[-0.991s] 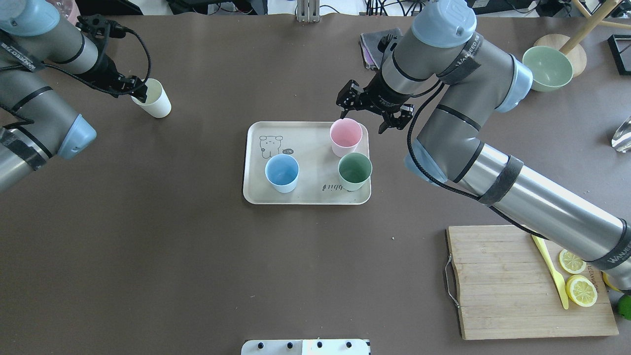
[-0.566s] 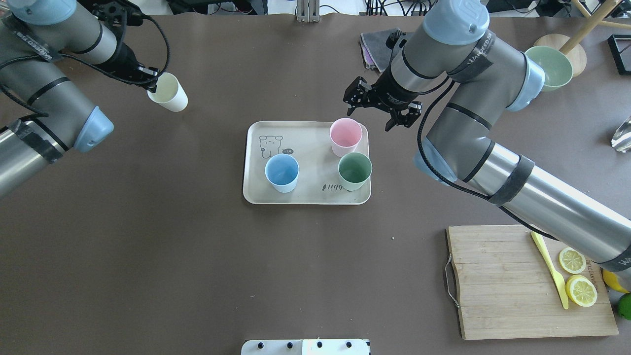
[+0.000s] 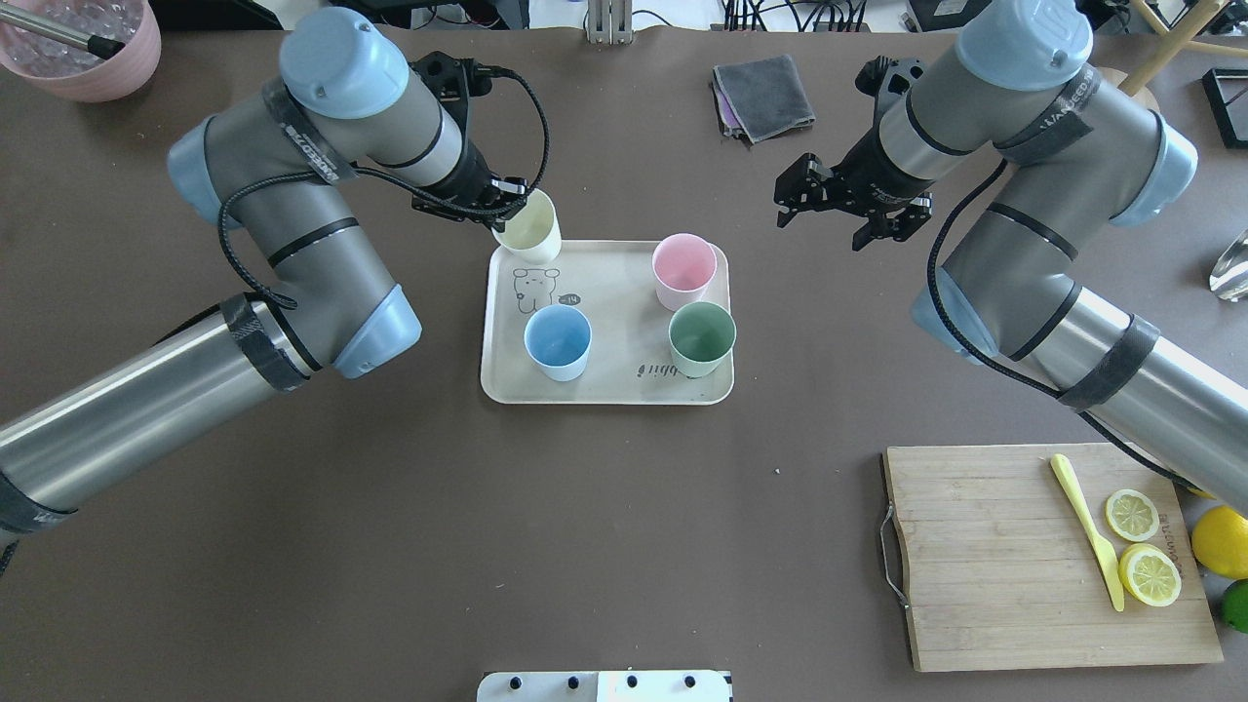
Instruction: Place all cups on tray
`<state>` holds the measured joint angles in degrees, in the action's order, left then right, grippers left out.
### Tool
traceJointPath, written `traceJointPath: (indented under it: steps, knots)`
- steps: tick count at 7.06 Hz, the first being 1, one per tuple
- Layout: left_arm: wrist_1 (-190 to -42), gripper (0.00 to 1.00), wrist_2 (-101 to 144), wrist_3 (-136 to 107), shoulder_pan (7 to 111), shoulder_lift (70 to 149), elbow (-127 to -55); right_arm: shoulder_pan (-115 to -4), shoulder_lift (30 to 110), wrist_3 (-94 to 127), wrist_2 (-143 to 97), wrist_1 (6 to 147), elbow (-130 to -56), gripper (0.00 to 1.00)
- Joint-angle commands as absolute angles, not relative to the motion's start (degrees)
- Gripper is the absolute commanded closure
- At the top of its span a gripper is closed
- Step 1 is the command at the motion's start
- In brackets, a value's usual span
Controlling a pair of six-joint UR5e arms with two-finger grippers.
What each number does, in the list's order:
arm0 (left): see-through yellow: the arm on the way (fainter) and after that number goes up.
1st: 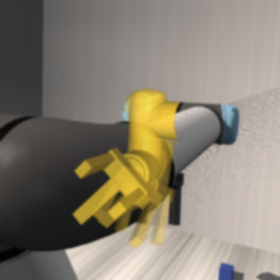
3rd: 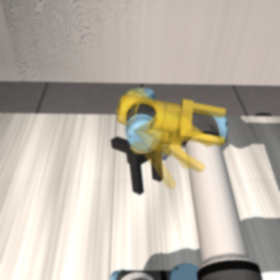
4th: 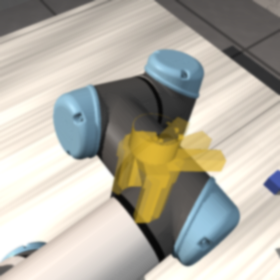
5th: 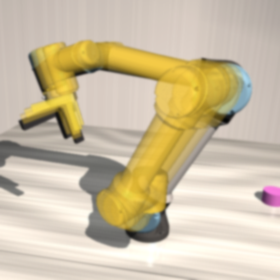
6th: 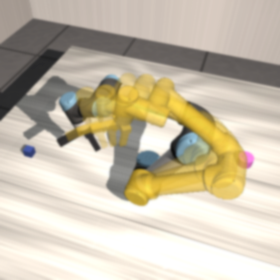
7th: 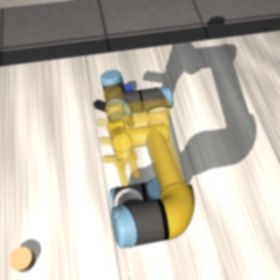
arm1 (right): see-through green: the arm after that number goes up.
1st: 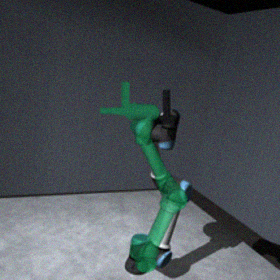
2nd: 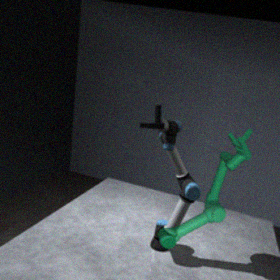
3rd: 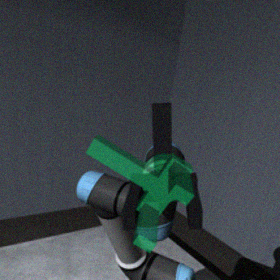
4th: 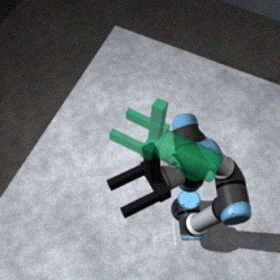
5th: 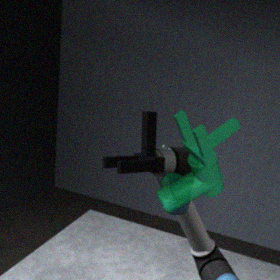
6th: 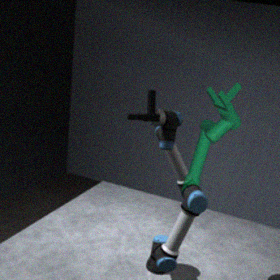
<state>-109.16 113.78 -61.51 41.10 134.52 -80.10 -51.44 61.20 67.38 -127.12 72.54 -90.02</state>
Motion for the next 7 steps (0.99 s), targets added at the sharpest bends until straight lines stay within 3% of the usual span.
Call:
traceJointPath:
  steps: [1,3,5,7]
  knots:
    - [-108.63,0.02,112.59,-61.62,38.93,134.74,-80.5,-52.82,62.31,65.83,-127.26,72.68,-89.91,0.0]
    - [-106.54,0.02,118.35,-52.71,46.89,131.16,-82.42,-55.09,64.32,62.87,-129.01,72.77,-90.35,0.0]
    - [-106.35,0.02,119.88,-42.42,52.79,117.93,-91.62,-60.17,71.07,48.34,-129.2,72.33,-91.49,0.0]
    - [-106.44,0.02,125.92,-26.03,63.22,105.96,-94.74,-66.24,77.48,34.79,-130.25,72.68,-91.32,0.0]
